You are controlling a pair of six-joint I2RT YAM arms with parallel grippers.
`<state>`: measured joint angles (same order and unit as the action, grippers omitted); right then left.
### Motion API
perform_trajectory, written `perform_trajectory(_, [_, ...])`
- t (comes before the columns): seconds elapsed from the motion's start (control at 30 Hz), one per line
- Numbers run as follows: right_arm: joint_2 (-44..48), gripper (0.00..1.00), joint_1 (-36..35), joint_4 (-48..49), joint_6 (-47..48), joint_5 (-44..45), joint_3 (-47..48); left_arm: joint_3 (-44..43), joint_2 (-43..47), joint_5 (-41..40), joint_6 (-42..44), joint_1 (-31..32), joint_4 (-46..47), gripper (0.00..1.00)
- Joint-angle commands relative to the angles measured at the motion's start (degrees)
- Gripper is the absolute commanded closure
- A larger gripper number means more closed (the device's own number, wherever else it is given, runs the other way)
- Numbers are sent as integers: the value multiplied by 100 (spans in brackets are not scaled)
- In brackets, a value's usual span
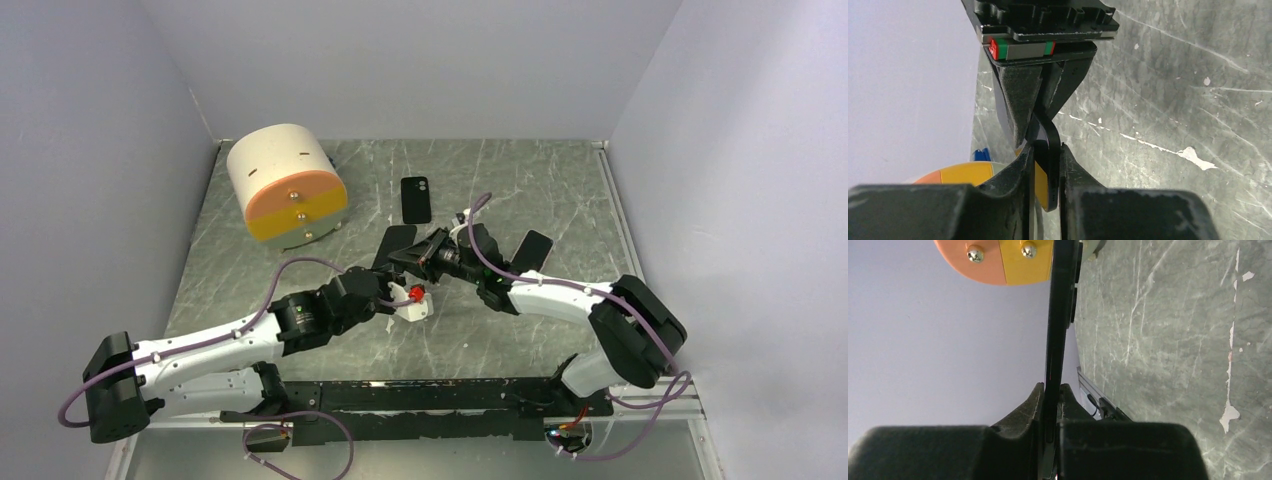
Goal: Take the phone out of the phone case
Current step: Place the phone at the center of the board.
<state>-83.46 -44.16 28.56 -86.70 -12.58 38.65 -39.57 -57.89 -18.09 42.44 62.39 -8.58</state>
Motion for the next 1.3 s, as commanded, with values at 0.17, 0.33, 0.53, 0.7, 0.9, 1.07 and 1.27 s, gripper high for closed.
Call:
perform_trajectory(0.17, [293, 100, 531, 17, 1814, -236, 9, -396, 263, 687, -825, -33, -34, 54])
perform_trajectory(0.33, [169, 100, 1015, 61, 2639, -871, -109, -790, 366, 831, -1779, -597, -258, 43])
perform_trajectory(0.53, [-210, 100, 1389, -444, 4041, -1434, 26, -1028, 856, 1576, -3428, -1968, -209, 23])
perform_trajectory(0.7, [-737, 100, 1562, -333, 4279, -1626, 159, -966, 1199, 1575, -4043, -2543, -121, 14])
perform_trajectory(0.9, [-1580, 100, 1576, -93, 4172, -2011, 595, -1075, 1240, 1065, -4201, -2618, -354, 7])
perform_trajectory(1.07, [-1939, 100, 1577, -47, 4121, -2020, 829, -1128, 1330, 699, -4208, -2627, -460, 6])
perform_trajectory(1.27, [-2261, 100, 1573, 197, 3851, -2067, 810, -1066, 1473, 642, -4208, -2633, -403, 6])
